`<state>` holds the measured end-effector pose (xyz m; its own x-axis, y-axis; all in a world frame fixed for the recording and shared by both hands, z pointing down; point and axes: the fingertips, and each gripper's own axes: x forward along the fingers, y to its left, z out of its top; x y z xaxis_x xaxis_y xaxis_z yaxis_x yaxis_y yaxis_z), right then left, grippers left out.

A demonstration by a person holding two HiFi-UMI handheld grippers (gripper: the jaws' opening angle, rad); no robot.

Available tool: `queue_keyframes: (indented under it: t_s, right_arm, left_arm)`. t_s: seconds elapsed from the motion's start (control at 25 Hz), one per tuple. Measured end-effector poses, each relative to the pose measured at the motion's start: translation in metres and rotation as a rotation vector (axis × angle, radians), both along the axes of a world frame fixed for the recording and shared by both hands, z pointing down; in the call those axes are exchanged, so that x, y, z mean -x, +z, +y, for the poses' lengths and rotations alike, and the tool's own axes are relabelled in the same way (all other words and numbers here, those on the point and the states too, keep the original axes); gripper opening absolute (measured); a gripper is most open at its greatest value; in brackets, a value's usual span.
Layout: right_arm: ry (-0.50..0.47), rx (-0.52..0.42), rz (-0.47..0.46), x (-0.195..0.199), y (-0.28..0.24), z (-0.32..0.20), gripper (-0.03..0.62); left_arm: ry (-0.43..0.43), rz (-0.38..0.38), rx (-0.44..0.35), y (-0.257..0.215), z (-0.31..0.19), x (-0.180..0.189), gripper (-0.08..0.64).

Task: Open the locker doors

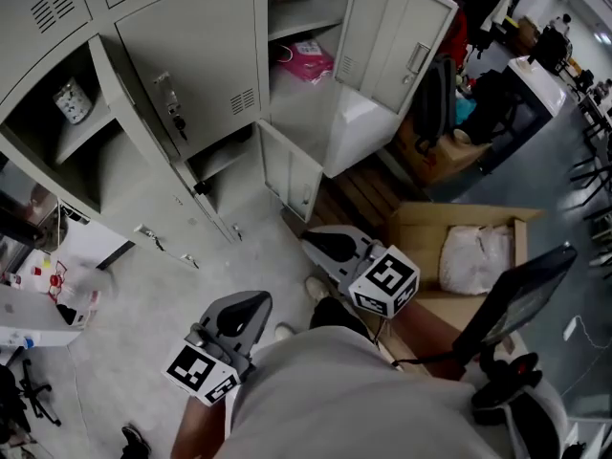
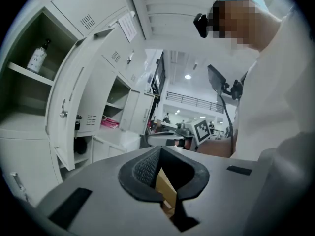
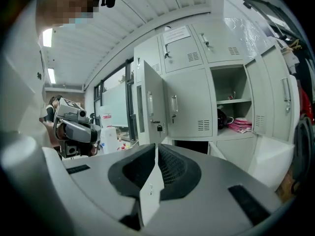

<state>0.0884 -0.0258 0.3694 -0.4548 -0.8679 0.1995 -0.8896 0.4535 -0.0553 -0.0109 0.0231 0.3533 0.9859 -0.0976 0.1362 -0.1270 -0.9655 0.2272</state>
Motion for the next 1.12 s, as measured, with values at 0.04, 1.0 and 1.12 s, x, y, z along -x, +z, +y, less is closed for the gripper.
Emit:
queue_keyframes:
  t_s: [0.04, 1.0, 1.12]
  right_arm:
    - [-0.005, -0.002, 0.002, 0.005, 0.0, 0.002, 0.028]
    - [-0.081, -0.004, 0.049, 0.06, 0.002, 0.019, 0.026]
    - [-0.075, 0.0, 0.05, 0.055, 0.002, 0.02, 0.026]
  left_arm:
    - [-0.005, -0.003, -0.001, 0.001, 0.002, 0.005, 0.011]
    - [-0.036, -0.029, 0.001, 0.019, 0.018, 0.042, 0.011]
    - [-0.027, -0.03, -0.002, 0.018, 0.018, 0.037, 0.011]
